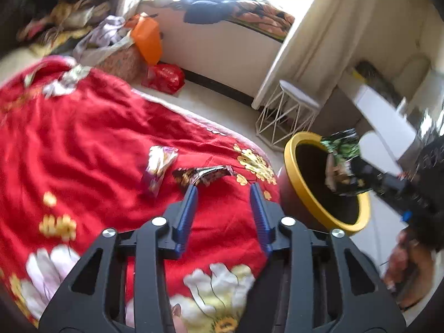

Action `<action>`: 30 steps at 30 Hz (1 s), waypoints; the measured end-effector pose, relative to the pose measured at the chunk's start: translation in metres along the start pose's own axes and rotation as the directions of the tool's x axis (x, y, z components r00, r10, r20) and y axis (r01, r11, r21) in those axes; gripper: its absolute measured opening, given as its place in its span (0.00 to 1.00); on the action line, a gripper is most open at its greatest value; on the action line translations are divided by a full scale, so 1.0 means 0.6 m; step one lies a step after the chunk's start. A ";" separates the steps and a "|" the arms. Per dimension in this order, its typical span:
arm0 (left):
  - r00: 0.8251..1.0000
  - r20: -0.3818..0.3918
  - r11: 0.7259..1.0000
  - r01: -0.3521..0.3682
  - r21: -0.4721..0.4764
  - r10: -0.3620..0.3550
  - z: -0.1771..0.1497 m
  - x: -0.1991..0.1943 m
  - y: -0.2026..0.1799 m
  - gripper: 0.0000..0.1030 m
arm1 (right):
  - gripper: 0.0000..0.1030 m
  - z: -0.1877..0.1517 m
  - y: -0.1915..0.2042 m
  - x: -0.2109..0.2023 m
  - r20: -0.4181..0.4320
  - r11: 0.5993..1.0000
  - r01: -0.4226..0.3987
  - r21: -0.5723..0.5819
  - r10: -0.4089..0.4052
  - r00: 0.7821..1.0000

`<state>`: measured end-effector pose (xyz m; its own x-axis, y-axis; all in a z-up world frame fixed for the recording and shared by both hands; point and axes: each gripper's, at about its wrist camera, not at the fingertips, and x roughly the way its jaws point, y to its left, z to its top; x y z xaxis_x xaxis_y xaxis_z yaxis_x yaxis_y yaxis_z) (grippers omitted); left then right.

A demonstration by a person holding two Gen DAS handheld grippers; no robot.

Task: Collect trash
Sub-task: 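Lift both wrappers and carry them over the yellow bin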

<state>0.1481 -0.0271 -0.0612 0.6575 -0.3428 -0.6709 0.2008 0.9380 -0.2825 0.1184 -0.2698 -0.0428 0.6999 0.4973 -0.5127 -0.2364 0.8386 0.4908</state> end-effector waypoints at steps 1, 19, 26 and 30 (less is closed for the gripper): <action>1.000 -0.005 0.999 -0.007 0.032 0.007 0.003 0.007 -0.007 0.39 | 0.11 0.001 -0.013 -0.007 0.008 1.000 0.012 0.015 -0.012 1.000; 0.952 -0.225 0.900 -0.095 0.426 0.207 0.015 0.161 -0.037 0.37 | 0.11 0.019 -0.143 -0.083 0.114 0.979 0.152 0.135 -0.168 0.979; 0.946 -0.235 0.903 -0.112 0.415 0.225 0.017 0.174 -0.028 0.17 | 0.11 0.015 -0.166 -0.090 0.132 0.971 0.183 0.152 -0.203 0.970; 0.954 -0.227 0.908 -0.088 0.410 0.195 0.021 0.170 -0.039 0.11 | 0.11 0.016 -0.176 -0.090 0.134 0.968 0.189 0.164 -0.212 0.968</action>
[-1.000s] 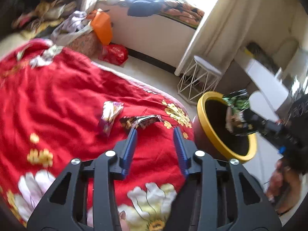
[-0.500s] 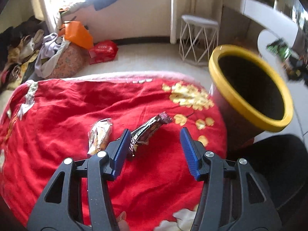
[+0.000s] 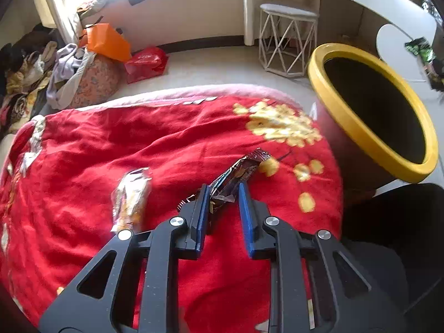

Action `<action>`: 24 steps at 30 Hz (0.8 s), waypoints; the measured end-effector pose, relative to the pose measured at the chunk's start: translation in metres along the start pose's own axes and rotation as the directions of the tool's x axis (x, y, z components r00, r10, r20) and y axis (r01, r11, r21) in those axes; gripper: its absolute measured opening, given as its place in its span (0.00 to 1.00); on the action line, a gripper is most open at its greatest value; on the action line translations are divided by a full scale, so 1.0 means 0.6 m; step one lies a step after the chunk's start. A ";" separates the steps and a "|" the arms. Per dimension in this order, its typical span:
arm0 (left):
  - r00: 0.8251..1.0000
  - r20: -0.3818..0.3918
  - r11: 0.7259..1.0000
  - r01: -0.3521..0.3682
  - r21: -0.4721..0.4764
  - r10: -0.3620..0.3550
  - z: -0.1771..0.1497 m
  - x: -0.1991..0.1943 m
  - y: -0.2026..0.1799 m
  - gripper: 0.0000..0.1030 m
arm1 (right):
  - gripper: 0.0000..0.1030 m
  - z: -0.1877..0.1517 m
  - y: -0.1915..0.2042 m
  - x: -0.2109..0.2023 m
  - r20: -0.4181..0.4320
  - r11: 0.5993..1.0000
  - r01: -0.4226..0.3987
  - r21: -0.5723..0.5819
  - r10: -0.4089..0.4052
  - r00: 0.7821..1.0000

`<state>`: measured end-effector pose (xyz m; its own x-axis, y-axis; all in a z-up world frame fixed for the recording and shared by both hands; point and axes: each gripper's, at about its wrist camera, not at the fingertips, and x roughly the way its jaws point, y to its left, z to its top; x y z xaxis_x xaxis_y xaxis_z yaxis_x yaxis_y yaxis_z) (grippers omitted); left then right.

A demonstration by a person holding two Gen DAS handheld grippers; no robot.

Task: Collect trash
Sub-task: 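Lift both wrappers and carry them over the yellow bin, then open both grippers over the bin to drop the wrappers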

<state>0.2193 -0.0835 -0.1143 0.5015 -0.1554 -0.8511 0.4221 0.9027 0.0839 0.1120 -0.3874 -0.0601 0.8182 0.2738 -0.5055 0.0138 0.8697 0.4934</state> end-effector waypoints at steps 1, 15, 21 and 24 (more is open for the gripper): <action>1.000 0.007 1.000 0.007 -0.005 -0.007 0.003 -0.003 -0.002 0.11 | 0.11 0.000 -0.001 0.000 0.003 1.000 0.003 0.000 -0.003 1.000; 0.943 0.183 0.955 0.293 -0.056 -0.279 0.081 -0.086 -0.110 0.11 | 0.11 -0.003 -0.025 0.000 0.044 0.993 0.114 -0.012 -0.114 0.993; 0.930 0.176 0.946 0.324 0.017 -0.322 0.099 -0.088 -0.186 0.11 | 0.11 -0.002 -0.048 0.000 0.060 0.987 0.161 -0.007 -0.160 0.985; 0.927 0.160 0.941 0.336 0.046 -0.339 0.106 -0.080 -0.214 0.11 | 0.11 -0.001 -0.058 0.005 0.057 0.985 0.172 0.001 -0.172 0.983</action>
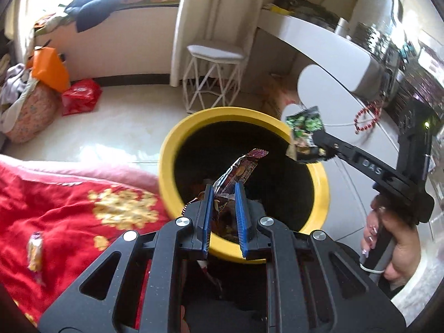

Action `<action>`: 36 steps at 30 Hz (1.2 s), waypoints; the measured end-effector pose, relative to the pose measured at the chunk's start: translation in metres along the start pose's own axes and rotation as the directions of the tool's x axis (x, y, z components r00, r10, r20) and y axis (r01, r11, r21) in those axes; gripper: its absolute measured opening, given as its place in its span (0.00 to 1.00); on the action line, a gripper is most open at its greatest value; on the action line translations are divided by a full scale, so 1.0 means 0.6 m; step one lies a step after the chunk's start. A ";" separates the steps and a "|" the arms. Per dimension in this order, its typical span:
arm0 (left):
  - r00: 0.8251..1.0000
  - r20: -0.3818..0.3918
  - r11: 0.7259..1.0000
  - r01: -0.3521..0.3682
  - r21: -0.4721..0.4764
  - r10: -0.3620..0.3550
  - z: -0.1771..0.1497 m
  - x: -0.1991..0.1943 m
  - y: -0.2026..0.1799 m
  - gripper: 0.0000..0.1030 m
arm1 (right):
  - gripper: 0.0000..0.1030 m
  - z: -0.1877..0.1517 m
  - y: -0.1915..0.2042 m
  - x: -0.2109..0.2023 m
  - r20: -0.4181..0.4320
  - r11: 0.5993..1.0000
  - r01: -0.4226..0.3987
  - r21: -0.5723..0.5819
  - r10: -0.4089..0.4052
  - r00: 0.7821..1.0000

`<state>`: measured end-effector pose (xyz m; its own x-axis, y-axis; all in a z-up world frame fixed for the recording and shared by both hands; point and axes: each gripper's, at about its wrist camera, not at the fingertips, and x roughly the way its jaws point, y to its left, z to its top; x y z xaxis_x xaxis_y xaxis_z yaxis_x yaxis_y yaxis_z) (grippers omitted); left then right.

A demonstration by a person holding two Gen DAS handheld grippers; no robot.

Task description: Collect trash

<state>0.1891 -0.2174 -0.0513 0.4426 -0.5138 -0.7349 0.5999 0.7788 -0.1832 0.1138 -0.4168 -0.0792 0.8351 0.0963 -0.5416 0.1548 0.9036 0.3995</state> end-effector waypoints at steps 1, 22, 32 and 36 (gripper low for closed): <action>1.000 -0.005 1.000 0.002 0.006 -0.002 0.002 0.007 0.000 0.11 | 0.11 0.000 -0.005 0.002 0.000 1.000 0.007 0.000 -0.007 1.000; 0.993 -0.103 0.998 0.064 0.000 -0.063 -0.018 0.097 -0.040 0.37 | 0.35 -0.002 -0.037 0.026 -0.021 0.999 0.020 0.037 -0.020 1.000; 1.000 -0.026 0.999 0.015 -0.030 -0.015 -0.016 0.055 -0.035 0.89 | 0.66 -0.008 -0.027 0.003 0.002 0.998 0.050 0.028 -0.050 0.999; 0.999 0.017 0.999 -0.034 -0.040 0.034 -0.019 0.027 -0.029 0.90 | 0.79 -0.008 -0.009 -0.016 0.025 0.998 0.066 -0.008 -0.065 0.998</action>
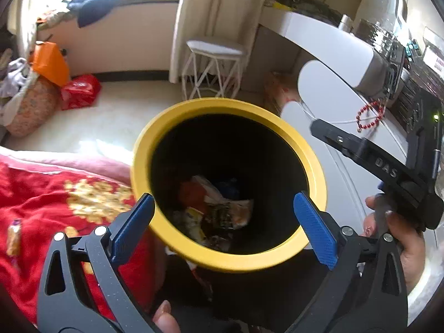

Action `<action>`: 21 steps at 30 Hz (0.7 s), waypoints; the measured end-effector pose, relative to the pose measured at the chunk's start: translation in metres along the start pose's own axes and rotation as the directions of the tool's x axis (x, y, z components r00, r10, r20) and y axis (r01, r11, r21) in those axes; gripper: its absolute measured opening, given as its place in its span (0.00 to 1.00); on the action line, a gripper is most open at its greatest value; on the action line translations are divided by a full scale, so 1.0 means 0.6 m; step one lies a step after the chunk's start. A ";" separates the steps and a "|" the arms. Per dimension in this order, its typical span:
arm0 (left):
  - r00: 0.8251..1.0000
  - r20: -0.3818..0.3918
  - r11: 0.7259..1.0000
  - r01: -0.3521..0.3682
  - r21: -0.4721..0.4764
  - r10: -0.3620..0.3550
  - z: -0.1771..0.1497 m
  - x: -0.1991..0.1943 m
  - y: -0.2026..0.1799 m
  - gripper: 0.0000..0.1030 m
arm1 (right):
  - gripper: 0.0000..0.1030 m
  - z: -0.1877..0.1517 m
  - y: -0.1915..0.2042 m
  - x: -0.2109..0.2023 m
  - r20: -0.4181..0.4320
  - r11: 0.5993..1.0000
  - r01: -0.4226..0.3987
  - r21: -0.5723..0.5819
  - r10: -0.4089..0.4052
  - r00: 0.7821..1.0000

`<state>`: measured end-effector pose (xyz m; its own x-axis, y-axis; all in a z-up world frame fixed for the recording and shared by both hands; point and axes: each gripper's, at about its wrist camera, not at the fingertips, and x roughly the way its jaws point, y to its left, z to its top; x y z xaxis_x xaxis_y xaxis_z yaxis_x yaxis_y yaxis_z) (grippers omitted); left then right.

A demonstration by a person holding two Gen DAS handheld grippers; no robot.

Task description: Collect trash

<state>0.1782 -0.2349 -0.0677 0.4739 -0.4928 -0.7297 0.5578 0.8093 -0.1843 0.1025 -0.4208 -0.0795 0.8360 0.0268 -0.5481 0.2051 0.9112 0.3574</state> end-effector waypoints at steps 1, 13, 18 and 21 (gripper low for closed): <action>1.000 0.013 1.000 -0.016 -0.006 0.016 -0.002 -0.010 0.003 0.90 | 0.82 0.001 0.003 -0.004 0.005 1.000 0.001 -0.009 -0.001 1.000; 0.982 0.106 0.982 -0.140 -0.127 0.154 -0.032 -0.118 0.061 0.90 | 0.94 -0.012 0.087 -0.069 0.050 0.988 -0.013 -0.153 0.021 0.999; 0.964 0.148 0.963 -0.194 -0.186 0.222 -0.053 -0.169 0.086 0.90 | 0.94 -0.031 0.129 -0.095 0.065 0.974 -0.042 -0.224 0.058 0.996; 0.948 0.170 0.947 -0.229 -0.225 0.269 -0.071 -0.201 0.104 0.90 | 0.94 -0.041 0.159 -0.110 0.072 0.962 -0.060 -0.267 0.082 0.994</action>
<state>0.1268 -0.1111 -0.0194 0.7150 -0.3036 -0.6298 0.2668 0.9511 -0.1556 0.0544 -0.3257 -0.0281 0.8843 0.0721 -0.4613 0.0109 0.9846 0.1747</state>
